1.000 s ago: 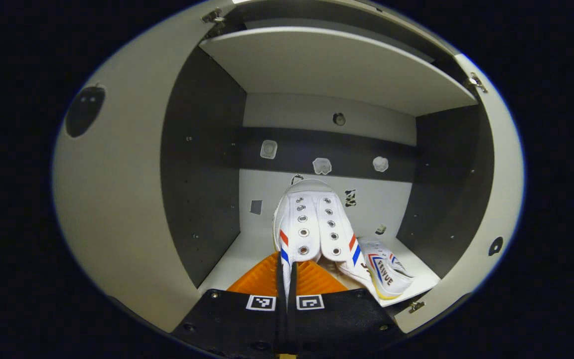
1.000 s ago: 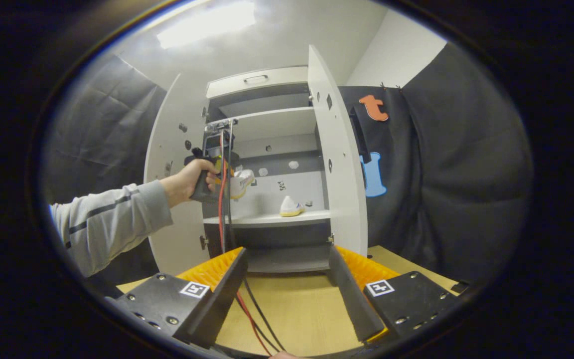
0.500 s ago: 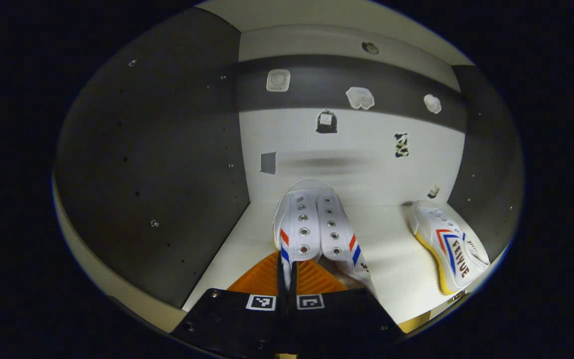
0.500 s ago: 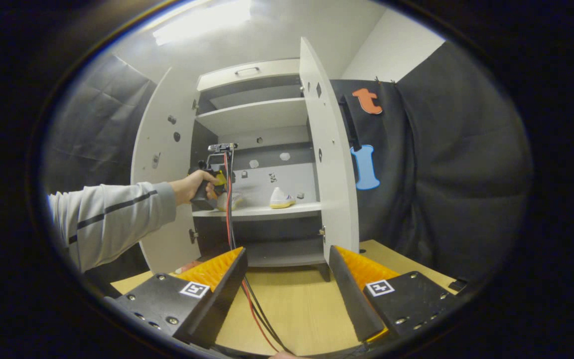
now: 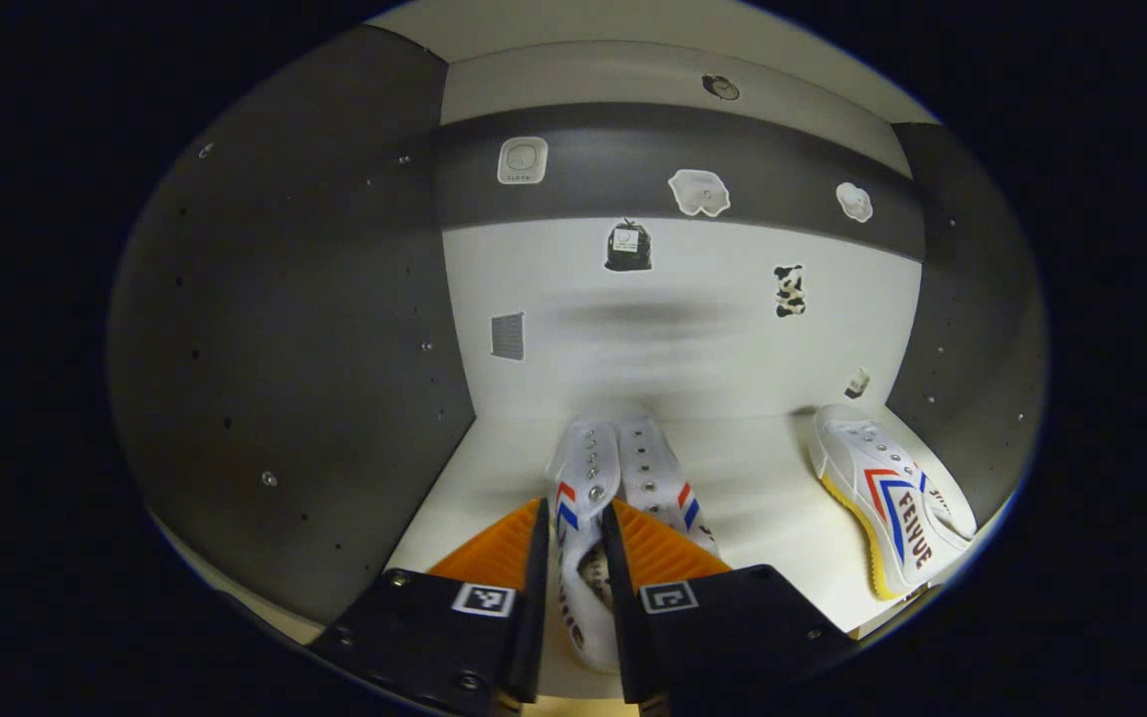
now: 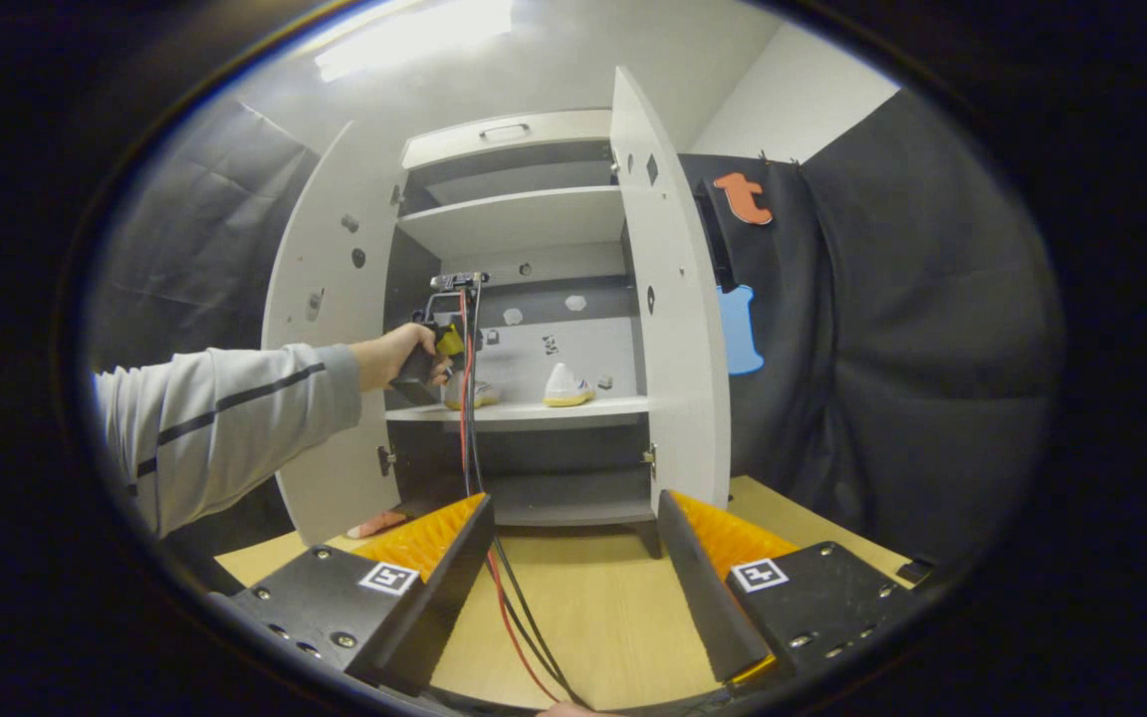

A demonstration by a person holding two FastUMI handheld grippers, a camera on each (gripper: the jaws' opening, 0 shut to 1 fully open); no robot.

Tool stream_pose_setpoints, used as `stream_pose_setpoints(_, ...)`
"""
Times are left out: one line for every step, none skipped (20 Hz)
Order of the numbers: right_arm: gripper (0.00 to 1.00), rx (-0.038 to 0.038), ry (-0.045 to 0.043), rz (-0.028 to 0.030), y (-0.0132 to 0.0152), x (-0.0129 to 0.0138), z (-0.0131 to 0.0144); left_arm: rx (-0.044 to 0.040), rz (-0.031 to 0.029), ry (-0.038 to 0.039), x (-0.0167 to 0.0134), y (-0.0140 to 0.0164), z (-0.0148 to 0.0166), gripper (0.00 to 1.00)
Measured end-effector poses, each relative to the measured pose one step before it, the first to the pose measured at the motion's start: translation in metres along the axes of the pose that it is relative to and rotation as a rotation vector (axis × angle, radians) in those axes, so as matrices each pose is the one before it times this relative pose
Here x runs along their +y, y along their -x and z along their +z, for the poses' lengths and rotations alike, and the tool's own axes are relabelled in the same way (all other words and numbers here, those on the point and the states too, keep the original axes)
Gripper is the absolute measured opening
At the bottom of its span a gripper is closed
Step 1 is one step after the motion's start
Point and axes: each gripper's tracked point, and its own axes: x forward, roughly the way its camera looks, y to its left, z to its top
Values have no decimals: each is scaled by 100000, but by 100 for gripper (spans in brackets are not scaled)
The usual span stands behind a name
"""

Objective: Grab one shoe with the right hand and put it into the shoe cabinet, grab the other shoe with the left hand and put it into the shoe cabinet; then close the right door with the right hand and the left door with the left hand.

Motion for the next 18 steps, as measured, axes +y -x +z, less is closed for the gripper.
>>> stream_pose_setpoints(98,-735,-52,13,178,15,280,556,2358,-770,526,557,-200,37)
stream_pose_setpoints(97,-1155,-271,-20,208,37,310,-443,2006,-821,456,601,160,62)
stream_pose_setpoints(98,-735,-262,-131,185,-10,247,-1188,1904,-123,506,778,95,67)
stream_pose_setpoints(98,-560,-57,13,228,1,136,-387,1318,-179,385,919,-45,76)
stream_pose_setpoints(98,-424,129,182,192,96,140,364,1250,-459,443,1023,-103,77)
stream_pose_setpoints(98,-495,340,322,214,169,224,-2193,948,-408,479,911,415,88)
stream_pose_setpoints(98,-435,298,96,116,98,136,-2390,156,-133,311,950,398,90)
stream_pose_setpoints(98,-627,137,142,269,75,187,-2362,-62,462,260,1340,528,95)
stream_pose_setpoints(98,-547,-10,106,148,59,184,-2198,-1204,1302,48,1232,500,97)
stream_pose_setpoints(98,-315,-63,120,63,41,85,-2614,-1739,2035,-180,1507,472,98)
stream_pose_setpoints(98,171,177,198,21,69,-21,-2574,-2283,1019,-220,1588,533,99)
stream_pose_setpoints(98,376,-56,-213,20,-125,-181,-3131,-3476,5,-510,1689,499,99)
stream_pose_setpoints(98,250,75,-166,-17,-90,37,-1947,-2353,-919,-333,1902,368,99)
stream_pose_setpoints(98,60,-460,-238,-17,-164,80,-4505,-3129,-1007,-116,2117,391,99)
stream_pose_setpoints(98,-285,-1211,663,-16,72,199,-5076,-3370,-870,-486,1836,787,100)
stream_pose_setpoints(98,-231,-941,661,151,-10,261,-5097,-1182,-244,-85,2235,550,98)
stream_pose_setpoints(98,1,-459,-426,87,-381,194,-3066,-766,702,91,1945,451,98)
stream_pose_setpoints(99,-285,-570,-1392,19,-600,138,-3118,-1338,1576,-211,2232,55,98)
